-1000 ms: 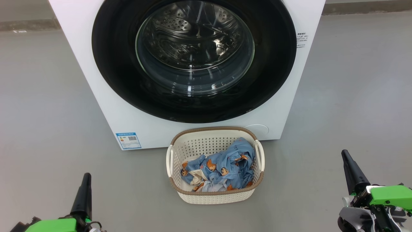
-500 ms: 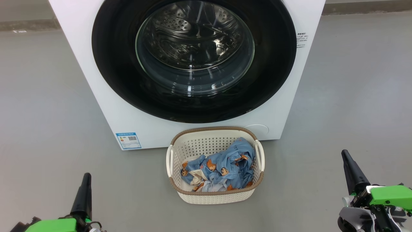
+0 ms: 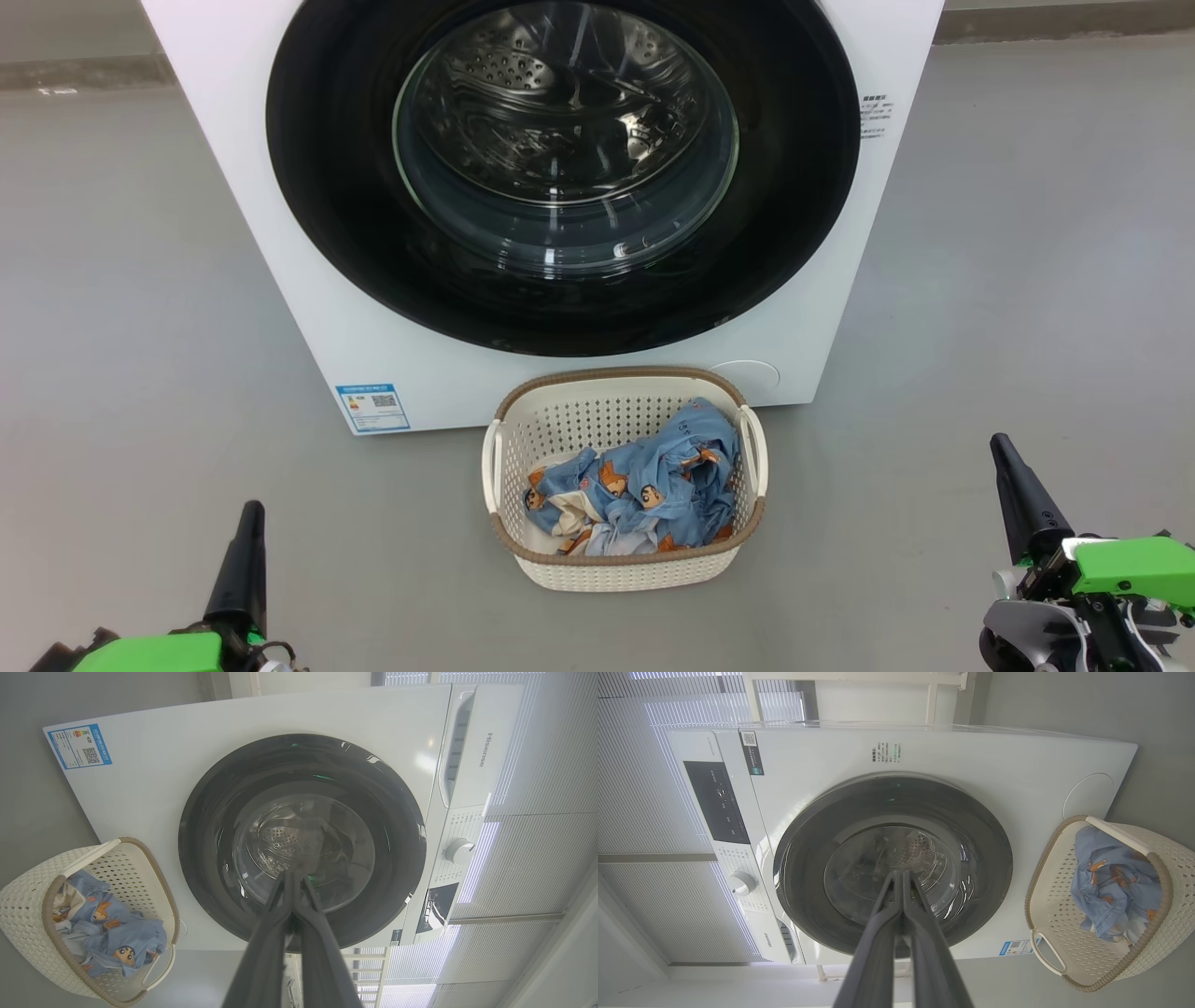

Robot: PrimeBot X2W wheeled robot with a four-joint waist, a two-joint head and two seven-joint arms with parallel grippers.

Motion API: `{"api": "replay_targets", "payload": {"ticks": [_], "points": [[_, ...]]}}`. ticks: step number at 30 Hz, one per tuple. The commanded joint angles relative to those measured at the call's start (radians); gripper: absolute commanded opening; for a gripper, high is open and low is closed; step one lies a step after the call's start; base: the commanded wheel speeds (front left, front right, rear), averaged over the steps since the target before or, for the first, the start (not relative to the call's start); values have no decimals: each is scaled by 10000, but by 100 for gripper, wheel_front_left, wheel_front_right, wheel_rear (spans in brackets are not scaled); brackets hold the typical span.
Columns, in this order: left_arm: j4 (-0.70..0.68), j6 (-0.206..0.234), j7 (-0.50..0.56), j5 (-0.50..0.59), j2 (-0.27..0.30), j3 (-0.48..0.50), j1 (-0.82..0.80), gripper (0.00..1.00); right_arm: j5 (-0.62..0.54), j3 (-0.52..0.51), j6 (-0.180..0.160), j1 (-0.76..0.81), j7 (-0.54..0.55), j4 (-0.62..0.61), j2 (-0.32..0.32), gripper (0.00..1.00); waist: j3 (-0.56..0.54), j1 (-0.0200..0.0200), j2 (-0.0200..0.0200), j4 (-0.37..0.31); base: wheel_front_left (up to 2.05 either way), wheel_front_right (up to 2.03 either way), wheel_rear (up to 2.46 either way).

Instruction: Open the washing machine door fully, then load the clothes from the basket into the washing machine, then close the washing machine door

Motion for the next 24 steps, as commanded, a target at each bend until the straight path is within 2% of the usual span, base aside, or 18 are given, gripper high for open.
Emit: {"api": "replay_targets", "payload": {"ticks": [1, 24], "points": [[-184, -67, 0, 87, 114, 319, -118, 0, -104, 181, 60, -192, 53, -247, -87, 0, 0, 0, 0, 0, 0, 0, 0], [-184, -67, 0, 87, 114, 318, -118, 0, -100, 185, 60, -192, 49, -247, -87, 0, 0, 0, 0, 0, 0, 0, 0]]}}
